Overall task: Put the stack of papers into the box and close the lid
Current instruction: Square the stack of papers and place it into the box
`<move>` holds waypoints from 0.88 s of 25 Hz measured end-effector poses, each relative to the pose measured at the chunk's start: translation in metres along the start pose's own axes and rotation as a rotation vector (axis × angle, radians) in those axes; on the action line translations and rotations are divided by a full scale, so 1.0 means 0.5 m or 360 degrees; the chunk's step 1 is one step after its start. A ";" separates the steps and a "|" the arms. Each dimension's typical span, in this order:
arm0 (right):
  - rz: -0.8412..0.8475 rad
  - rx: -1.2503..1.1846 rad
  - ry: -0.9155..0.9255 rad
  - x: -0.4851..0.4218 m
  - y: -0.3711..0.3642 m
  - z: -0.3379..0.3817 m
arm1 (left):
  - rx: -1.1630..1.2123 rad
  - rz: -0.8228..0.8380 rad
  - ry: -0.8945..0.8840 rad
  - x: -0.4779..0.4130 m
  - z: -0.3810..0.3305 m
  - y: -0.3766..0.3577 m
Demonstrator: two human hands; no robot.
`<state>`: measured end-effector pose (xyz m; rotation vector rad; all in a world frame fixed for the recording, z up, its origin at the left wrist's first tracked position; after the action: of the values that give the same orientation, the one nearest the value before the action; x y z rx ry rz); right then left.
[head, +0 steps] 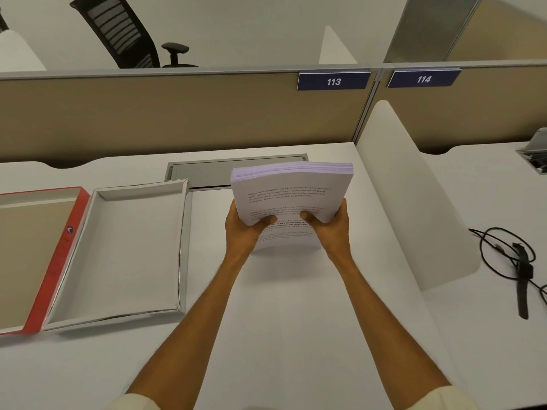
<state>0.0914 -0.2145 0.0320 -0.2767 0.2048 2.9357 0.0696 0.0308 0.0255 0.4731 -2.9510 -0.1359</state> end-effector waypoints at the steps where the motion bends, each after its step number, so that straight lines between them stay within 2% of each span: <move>1: -0.0025 0.0007 -0.0003 0.003 0.000 -0.001 | 0.0016 -0.0010 0.0009 0.000 0.003 0.001; 9: -0.0143 0.0019 -0.0028 0.003 -0.007 -0.001 | 0.0043 -0.0082 0.0064 -0.002 0.009 0.003; 15: -0.0087 0.0084 -0.0118 -0.023 -0.016 0.025 | -0.0082 -0.0092 0.0046 -0.020 -0.035 0.006; 22: 0.0046 0.0520 -0.0459 -0.059 -0.034 0.043 | -0.0290 -0.0060 0.0370 -0.059 -0.044 0.038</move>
<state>0.1192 -0.1999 0.0567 0.1961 0.6375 2.8618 0.0948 0.0567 0.0452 0.4825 -2.6733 -0.3279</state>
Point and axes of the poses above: each hand's wrist, its own x-axis away from the middle knuckle, its own y-axis out of the back of the hand, z = x × y, the point moved 10 cm from there along -x, towards the middle knuckle, and after that the axes turned 7 degrees about y, right-handed, at the moved point
